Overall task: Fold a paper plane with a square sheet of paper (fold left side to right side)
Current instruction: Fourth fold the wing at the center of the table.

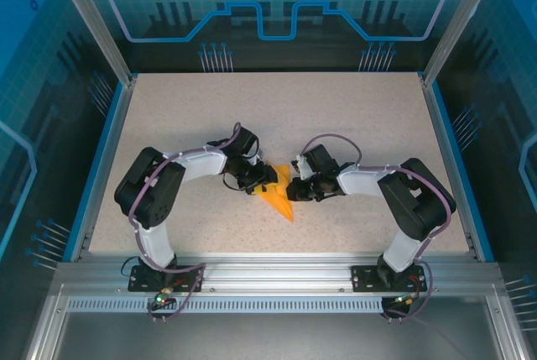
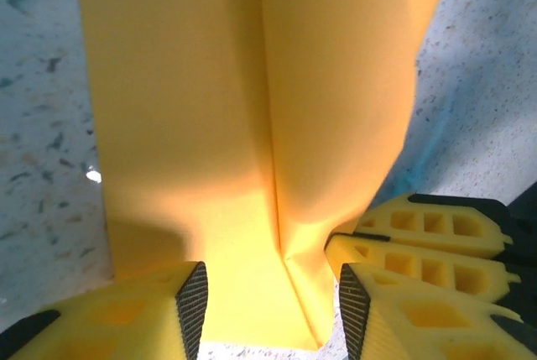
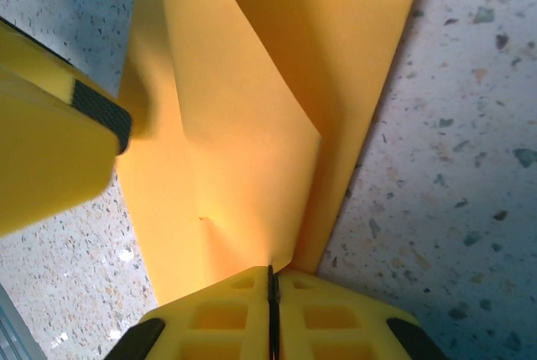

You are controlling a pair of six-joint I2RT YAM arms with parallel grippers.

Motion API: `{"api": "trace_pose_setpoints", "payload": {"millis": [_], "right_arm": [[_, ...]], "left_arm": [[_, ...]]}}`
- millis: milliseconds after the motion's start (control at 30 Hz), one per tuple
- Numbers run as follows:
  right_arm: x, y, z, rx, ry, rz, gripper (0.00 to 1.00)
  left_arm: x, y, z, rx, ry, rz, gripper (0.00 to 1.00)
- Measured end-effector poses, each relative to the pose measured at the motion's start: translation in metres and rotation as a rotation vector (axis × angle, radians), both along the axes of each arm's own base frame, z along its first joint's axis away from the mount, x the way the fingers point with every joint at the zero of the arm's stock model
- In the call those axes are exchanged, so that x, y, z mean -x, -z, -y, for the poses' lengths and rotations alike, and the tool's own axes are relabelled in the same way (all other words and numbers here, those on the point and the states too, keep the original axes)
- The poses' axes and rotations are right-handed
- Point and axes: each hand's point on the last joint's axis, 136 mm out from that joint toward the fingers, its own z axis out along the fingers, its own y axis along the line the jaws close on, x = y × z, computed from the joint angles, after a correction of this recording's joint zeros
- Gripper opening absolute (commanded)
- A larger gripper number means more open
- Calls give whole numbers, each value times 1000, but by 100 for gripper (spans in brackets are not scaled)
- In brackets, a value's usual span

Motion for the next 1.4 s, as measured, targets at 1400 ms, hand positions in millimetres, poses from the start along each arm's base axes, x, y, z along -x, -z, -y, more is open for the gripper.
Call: {"api": "trace_pose_setpoints", "payload": {"millis": [1400], "right_arm": [[1, 0, 0, 41, -17, -32, 8]], "left_arm": [[-28, 17, 33, 37, 130, 61, 9]]}}
